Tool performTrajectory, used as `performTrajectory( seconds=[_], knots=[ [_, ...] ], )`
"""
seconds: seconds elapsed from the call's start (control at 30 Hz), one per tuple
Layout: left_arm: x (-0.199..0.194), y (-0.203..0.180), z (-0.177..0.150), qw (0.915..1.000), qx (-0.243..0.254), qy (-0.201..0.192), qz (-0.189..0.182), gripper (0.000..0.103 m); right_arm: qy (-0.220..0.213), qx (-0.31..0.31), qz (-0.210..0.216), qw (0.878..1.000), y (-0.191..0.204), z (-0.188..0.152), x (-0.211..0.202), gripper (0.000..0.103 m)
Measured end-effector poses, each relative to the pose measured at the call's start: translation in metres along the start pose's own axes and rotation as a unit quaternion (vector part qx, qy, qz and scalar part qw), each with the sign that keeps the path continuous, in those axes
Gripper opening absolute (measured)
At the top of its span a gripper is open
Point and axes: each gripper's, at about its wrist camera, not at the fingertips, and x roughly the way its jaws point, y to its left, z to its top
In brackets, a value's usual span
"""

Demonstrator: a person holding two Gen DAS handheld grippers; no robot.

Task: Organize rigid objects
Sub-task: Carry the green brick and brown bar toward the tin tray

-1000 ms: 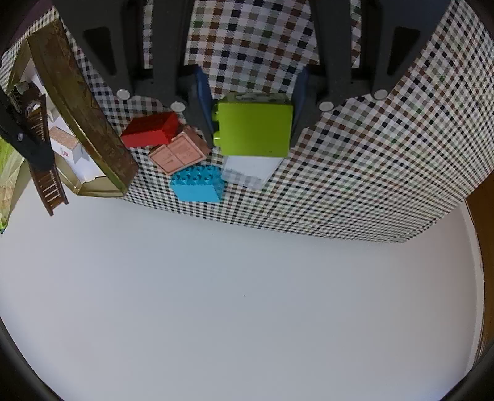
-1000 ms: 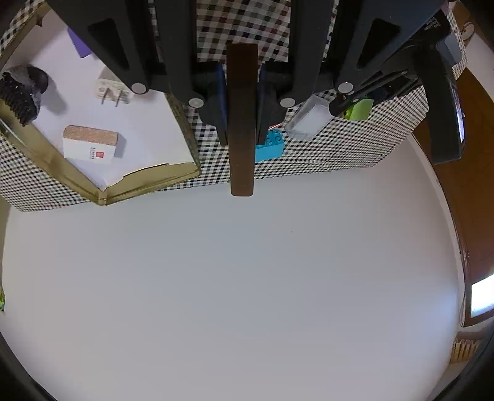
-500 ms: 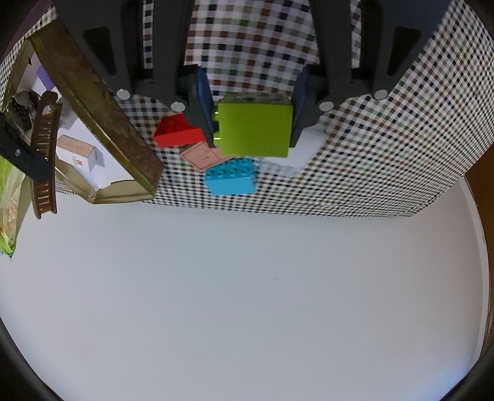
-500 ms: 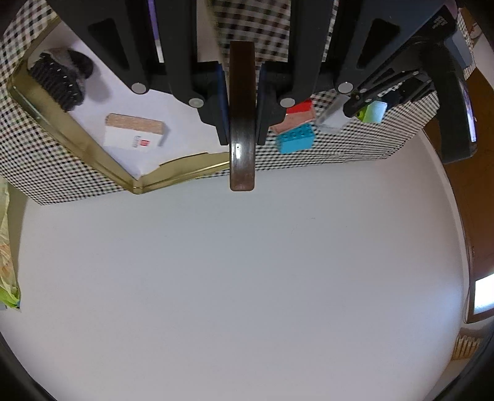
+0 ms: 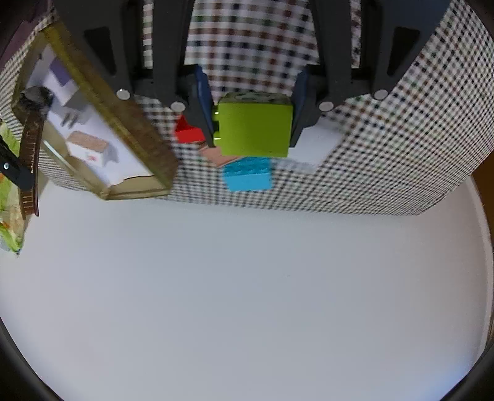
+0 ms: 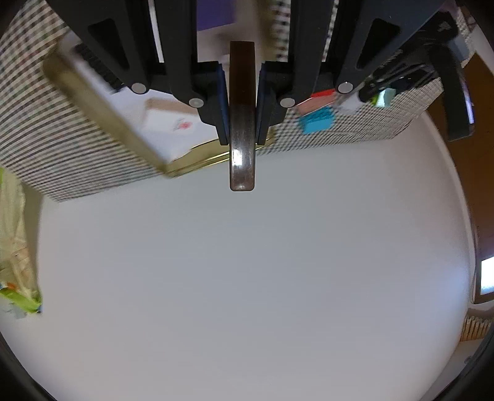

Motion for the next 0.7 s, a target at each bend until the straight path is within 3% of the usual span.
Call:
performTrajectory(
  seconds=[0.23,0.33,0.7],
  knots=[
    [-0.001,-0.045,0.012,0.9987,0.032,-0.018,-0.036,0.042,-0.001,0.048,-0.044,0.998,-0.063,0.01,-0.006,0.017],
    [0.002,-0.064,0.018,0.9976,0.039,-0.021,-0.053,0.042,0.011,0.06,-0.043,0.997,-0.078,0.011,-0.001,0.017],
    [0.024,-0.126,0.025,0.9936,0.079,-0.001,-0.08,0.042,0.079,0.017,-0.042,0.996,-0.062,0.0,0.022,0.017]
  ],
)
